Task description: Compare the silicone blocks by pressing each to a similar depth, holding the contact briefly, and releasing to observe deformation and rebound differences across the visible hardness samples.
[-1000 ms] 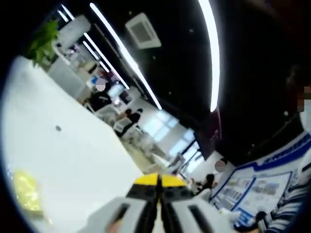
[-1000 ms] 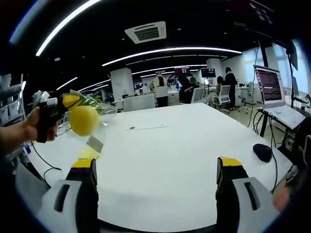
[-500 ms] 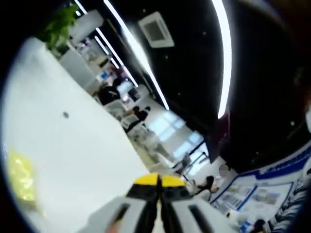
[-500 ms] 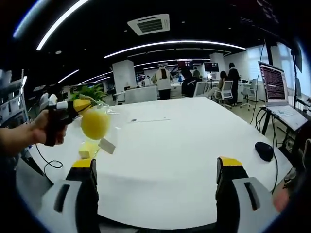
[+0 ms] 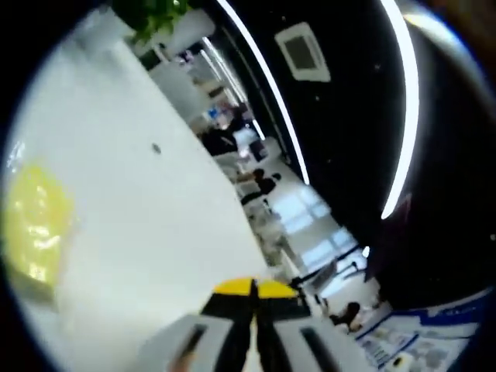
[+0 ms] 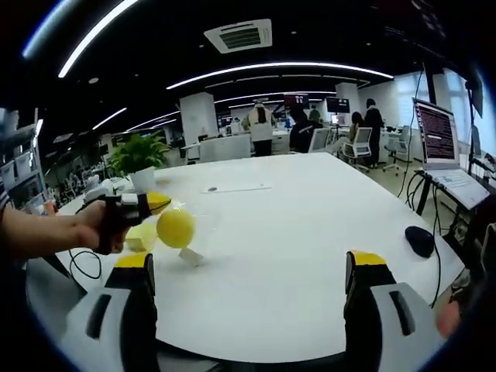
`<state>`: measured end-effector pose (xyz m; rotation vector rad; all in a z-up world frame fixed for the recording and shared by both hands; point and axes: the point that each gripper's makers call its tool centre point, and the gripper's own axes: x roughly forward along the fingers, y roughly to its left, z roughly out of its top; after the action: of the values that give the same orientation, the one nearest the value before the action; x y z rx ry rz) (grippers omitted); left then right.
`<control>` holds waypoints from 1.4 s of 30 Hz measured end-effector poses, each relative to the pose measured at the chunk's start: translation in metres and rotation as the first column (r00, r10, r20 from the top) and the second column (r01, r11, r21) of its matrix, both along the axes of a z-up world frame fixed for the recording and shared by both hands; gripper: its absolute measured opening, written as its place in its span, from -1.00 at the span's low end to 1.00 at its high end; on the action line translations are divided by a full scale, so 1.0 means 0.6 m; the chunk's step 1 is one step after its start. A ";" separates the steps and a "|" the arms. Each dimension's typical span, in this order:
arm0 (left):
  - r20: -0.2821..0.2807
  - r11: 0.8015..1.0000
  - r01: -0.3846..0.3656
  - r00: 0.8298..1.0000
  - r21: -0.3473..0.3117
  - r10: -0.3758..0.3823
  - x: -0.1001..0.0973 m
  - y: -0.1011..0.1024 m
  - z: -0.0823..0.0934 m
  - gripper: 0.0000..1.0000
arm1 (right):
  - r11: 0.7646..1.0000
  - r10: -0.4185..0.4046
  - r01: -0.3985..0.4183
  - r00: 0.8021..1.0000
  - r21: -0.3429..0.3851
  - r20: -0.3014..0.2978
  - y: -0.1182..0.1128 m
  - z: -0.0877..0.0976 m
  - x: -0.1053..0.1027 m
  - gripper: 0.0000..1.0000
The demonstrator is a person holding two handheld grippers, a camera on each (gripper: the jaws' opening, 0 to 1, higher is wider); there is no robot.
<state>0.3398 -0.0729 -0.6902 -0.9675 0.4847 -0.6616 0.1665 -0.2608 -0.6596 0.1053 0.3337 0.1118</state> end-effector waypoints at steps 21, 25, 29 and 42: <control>-0.040 0.945 -0.050 0.997 0.324 0.067 0.061 0.046 -0.113 -1.00 | 0.997 -0.012 0.008 0.999 0.082 0.044 0.005 0.019 0.013 0.86; -0.050 0.929 -0.021 0.998 0.369 0.043 0.065 0.039 -0.125 -1.00 | 0.999 0.005 -0.004 1.000 0.053 -0.014 0.004 0.005 0.010 0.84; -0.049 0.915 -0.014 0.998 0.404 0.036 0.070 0.038 -0.137 -1.00 | 0.999 0.003 -0.003 1.000 0.047 -0.007 0.000 0.009 0.007 0.81; -0.071 0.896 -0.024 0.996 0.444 0.061 0.080 0.047 -0.151 -0.98 | 0.998 0.008 -0.009 1.000 0.055 0.006 -0.002 0.014 -0.002 0.76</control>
<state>0.3881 -0.0447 -0.7810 -0.5709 0.6538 -0.4430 0.1656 -0.2617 -0.6513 0.1580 0.3250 0.1297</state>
